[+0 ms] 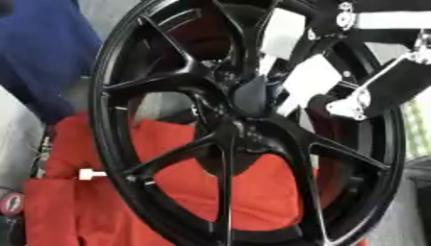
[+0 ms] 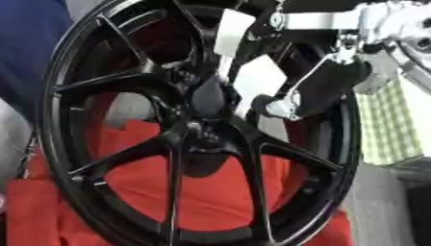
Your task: Pull the pin out of the wheel hub.
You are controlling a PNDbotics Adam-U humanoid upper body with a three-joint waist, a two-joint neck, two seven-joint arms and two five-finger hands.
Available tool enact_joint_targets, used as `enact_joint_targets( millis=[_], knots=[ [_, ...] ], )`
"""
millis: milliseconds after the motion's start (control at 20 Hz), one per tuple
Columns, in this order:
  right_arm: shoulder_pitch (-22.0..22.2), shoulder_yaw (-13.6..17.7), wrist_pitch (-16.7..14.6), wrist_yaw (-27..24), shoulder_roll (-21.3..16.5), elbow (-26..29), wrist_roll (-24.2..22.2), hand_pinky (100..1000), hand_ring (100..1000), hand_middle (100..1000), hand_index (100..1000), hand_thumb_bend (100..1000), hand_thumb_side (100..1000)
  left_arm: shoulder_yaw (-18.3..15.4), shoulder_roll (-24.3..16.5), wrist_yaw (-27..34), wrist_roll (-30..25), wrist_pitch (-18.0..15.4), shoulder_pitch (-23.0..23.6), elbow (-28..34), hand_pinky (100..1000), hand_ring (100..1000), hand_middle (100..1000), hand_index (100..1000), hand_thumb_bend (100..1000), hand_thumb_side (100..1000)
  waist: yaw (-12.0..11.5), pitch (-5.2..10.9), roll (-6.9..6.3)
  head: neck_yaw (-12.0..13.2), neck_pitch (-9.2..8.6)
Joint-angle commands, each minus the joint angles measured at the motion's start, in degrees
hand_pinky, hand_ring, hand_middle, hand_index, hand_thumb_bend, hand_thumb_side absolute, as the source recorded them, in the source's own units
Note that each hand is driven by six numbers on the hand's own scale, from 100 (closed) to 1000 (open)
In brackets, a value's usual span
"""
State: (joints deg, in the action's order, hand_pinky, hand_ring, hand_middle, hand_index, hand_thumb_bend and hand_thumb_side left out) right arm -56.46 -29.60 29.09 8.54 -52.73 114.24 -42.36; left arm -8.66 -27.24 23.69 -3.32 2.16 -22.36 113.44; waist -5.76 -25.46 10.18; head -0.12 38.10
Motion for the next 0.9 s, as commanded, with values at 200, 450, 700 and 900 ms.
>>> enact_joint_targets(
  millis=[200,450,700,900],
  knots=[
    [-0.43,1.32,7.39,2.22,-2.41,0.36,-9.45,868,862,786,796,283,100,0.13,-0.70,0.02,-0.14,0.10,-0.72,1.15,834,690,605,785,100,616,0.15,1.08,-0.30,0.16,-0.81],
    [-0.10,0.90,6.88,3.63,-3.24,0.36,-9.61,877,896,807,814,279,100,0.17,-0.77,0.01,-0.25,0.21,-0.68,1.15,834,690,604,785,100,618,0.20,1.07,0.05,0.34,-0.89],
    [-0.12,1.26,6.18,5.79,-3.43,0.36,-9.61,872,892,789,808,256,100,0.23,-0.89,0.04,-0.33,0.25,-0.75,1.15,834,691,603,785,100,617,0.21,0.99,0.18,0.39,-0.95],
    [-0.28,1.53,5.94,6.85,-3.23,0.36,-9.61,861,866,753,772,235,100,0.28,-0.85,0.06,-0.42,0.33,-0.77,1.15,835,691,604,785,100,619,0.18,0.86,0.25,0.30,-1.16]
  ],
)
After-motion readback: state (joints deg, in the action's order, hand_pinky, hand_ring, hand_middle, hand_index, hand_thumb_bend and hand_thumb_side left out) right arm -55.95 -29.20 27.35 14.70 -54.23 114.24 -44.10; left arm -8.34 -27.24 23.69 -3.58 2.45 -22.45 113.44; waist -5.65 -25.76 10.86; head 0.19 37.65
